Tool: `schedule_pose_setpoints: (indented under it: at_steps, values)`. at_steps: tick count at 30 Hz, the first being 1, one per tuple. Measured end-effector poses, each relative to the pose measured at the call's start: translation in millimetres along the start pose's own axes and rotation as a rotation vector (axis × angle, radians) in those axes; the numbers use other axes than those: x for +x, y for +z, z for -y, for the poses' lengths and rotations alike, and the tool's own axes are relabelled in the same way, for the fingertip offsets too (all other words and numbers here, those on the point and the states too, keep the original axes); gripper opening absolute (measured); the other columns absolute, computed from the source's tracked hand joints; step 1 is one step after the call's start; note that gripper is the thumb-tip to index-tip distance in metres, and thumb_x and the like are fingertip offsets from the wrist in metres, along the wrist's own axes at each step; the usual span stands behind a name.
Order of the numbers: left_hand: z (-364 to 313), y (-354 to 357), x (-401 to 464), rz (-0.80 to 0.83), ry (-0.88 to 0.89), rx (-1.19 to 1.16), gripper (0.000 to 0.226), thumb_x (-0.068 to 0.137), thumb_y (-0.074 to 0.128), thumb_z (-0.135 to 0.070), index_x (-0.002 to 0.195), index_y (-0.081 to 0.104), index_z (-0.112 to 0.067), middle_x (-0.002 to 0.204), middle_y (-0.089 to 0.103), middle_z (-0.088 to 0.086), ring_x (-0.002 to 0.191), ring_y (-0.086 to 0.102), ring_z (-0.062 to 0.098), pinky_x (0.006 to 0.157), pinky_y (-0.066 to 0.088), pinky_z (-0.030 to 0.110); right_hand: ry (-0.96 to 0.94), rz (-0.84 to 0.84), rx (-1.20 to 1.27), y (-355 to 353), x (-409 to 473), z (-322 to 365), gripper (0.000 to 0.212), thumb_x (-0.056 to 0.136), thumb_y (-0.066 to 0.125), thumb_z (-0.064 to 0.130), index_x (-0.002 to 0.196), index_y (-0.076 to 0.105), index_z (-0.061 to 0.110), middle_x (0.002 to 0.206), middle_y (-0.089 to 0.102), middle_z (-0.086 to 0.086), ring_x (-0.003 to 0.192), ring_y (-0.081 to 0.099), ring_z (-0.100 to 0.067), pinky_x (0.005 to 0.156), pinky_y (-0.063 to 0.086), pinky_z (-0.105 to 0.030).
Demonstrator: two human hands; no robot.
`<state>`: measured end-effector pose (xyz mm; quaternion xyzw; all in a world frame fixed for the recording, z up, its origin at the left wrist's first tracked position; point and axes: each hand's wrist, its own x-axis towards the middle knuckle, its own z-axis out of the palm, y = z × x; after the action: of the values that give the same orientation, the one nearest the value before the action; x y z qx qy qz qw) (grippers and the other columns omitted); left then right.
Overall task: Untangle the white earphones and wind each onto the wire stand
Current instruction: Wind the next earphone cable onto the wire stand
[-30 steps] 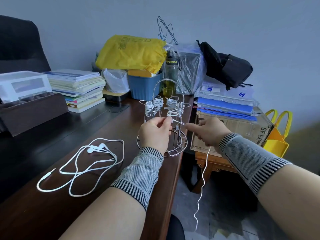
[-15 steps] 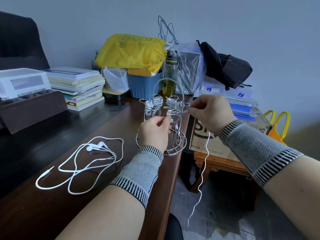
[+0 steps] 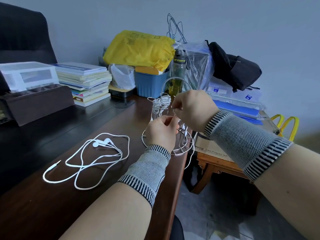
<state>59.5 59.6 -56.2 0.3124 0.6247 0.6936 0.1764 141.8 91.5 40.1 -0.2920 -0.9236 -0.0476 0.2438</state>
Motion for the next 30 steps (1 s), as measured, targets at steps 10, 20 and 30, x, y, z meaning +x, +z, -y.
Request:
schedule_pose_setpoints:
  at_steps: [10, 20, 30]
  values:
    - [7.7, -0.2, 5.1, -0.004, 0.085, 0.084, 0.037, 0.085, 0.065, -0.008, 0.055, 0.061, -0.029, 0.053, 0.06, -0.008, 0.055, 0.053, 0.013, 0.064, 0.053, 0.034, -0.176, -0.311, 0.127, 41.9, -40.3, -9.1, 0.012, 0.077, 0.061, 0.008, 0.077, 0.073, 0.006, 0.073, 0.065, -0.007, 0.06, 0.062, -0.026, 0.053, 0.053, -0.033]
    - [-4.1, -5.8, -1.6, 0.036, 0.105, 0.139, 0.027, 0.076, 0.051, -0.031, 0.06, 0.071, -0.04, 0.056, 0.066, -0.005, 0.062, 0.062, 0.022, 0.071, 0.058, 0.047, 0.413, -0.067, 0.619, 55.8, -55.5, -26.3, 0.009, 0.085, 0.069, 0.015, 0.079, 0.069, 0.021, 0.068, 0.065, 0.009, 0.056, 0.055, -0.002, 0.057, 0.048, -0.02]
    - [-1.2, -3.0, -0.5, -0.003, 0.201, 0.239, 0.022, 0.088, 0.063, -0.031, 0.092, 0.077, -0.016, 0.084, 0.074, 0.001, 0.085, 0.067, 0.027, 0.079, 0.056, 0.041, 0.453, -0.127, 0.624, 59.6, -51.9, -30.4, 0.012, 0.084, 0.069, 0.015, 0.075, 0.068, 0.023, 0.07, 0.067, 0.007, 0.065, 0.062, -0.01, 0.068, 0.057, -0.031]
